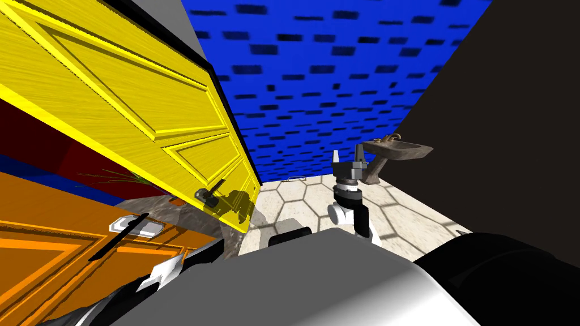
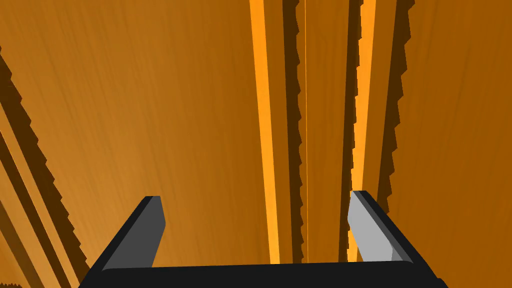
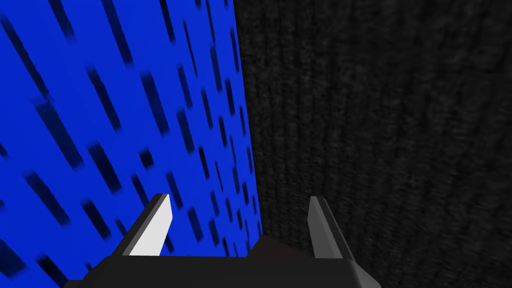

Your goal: Push the door open

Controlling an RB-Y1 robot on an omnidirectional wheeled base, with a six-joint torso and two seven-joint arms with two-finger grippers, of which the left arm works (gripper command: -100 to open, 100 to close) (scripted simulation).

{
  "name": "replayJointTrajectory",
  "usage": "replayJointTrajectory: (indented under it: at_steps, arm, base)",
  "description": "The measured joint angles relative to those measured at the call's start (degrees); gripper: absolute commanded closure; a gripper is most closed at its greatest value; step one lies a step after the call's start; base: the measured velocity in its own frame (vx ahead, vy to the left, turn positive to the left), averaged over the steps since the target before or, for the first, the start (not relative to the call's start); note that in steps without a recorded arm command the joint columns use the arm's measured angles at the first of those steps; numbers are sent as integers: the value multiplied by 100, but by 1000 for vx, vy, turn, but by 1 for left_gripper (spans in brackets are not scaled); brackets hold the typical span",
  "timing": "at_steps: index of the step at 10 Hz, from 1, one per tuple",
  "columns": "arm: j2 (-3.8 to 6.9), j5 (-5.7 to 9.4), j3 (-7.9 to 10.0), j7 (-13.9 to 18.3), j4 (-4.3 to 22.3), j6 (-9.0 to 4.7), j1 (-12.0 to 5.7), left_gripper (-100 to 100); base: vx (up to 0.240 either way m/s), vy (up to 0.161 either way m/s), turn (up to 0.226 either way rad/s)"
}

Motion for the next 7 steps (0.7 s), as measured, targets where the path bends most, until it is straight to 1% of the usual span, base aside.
replayJointTrajectory:
  at_steps: [2, 3, 4, 5, 6, 7]
  arm:
    - [-8, 19, 8, -19, -49, -28, 10, -100]
    - [-21, 29, 45, -37, -66, -49, -1, -100]
    - [-78, 42, 129, -49, -159, -38, -29, -100]
    - [-97, 51, 232, -62, -136, -68, -54, -100]
    - [-179, 59, 334, -73, -212, -76, -110, -100]
    - [-230, 63, 440, -86, -232, -92, -167, -100]
  base:
    - [-38, -175, 21]
    - [32, -188, -8]
    - [102, -147, -29]
    - [122, -64, -37]
    - [150, 9, -57]
    - [182, 38, -88]
